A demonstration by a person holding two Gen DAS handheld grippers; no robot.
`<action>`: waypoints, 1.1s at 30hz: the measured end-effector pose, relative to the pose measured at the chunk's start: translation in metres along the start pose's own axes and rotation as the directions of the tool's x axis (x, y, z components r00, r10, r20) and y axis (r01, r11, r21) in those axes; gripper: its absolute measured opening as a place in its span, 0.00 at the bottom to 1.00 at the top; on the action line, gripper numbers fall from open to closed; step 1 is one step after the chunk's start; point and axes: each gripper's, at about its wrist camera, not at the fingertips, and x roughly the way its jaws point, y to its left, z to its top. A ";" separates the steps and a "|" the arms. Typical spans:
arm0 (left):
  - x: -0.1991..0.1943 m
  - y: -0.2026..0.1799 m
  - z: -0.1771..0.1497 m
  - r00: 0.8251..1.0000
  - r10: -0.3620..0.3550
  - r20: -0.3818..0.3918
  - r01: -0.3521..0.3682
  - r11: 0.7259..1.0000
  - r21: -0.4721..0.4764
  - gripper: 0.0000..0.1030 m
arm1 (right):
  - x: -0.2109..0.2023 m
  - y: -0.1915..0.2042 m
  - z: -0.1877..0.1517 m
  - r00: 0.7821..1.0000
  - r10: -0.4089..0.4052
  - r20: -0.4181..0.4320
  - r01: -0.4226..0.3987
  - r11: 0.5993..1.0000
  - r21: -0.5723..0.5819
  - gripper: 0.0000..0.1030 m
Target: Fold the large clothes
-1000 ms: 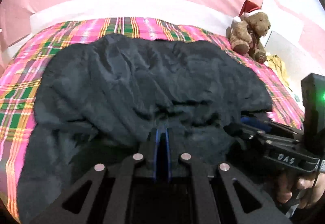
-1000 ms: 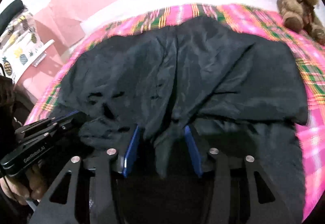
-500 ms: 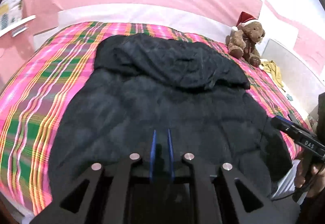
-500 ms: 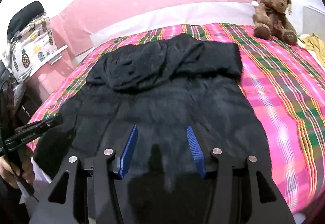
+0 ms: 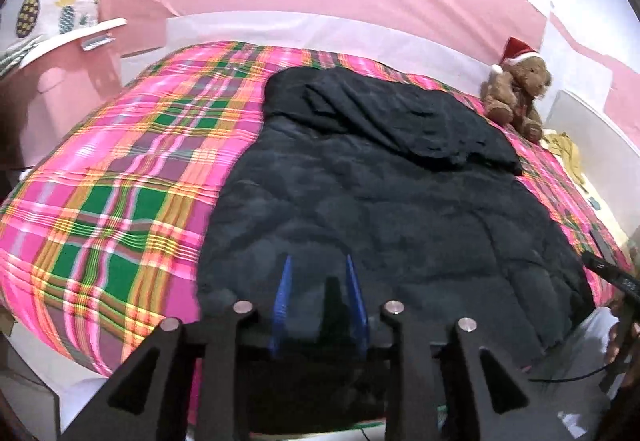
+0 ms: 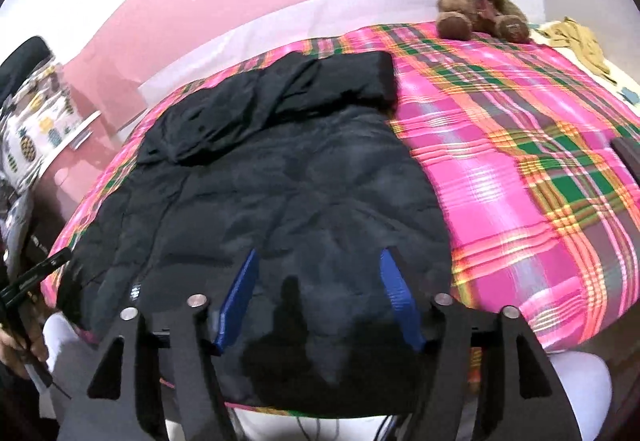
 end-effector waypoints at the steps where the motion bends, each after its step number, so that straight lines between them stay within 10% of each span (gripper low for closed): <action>1: 0.000 0.006 0.001 1.000 0.016 0.007 -0.016 1.000 -0.010 0.33 | -0.001 -0.007 0.001 1.000 -0.015 0.003 0.015 1.000 0.014 0.64; 8: 0.018 0.048 -0.004 0.995 0.099 -0.017 -0.100 0.993 -0.058 0.40 | 0.013 -0.045 -0.004 0.998 -0.036 -0.044 0.041 0.993 0.112 0.65; 25: 0.028 0.042 -0.042 0.997 -0.010 -0.072 0.000 0.991 -0.134 0.51 | 0.029 -0.048 -0.030 0.982 0.132 -0.138 -0.098 0.968 0.229 0.65; 29: 0.032 0.037 -0.037 0.997 0.015 -0.080 -0.026 0.992 -0.127 0.39 | 0.028 -0.046 -0.026 0.984 0.126 -0.129 -0.093 0.967 0.235 0.28; 33: 0.022 0.033 -0.025 0.998 0.022 -0.065 -0.029 0.993 -0.115 0.17 | 0.014 -0.042 -0.018 0.984 0.155 -0.085 -0.131 0.963 0.237 0.16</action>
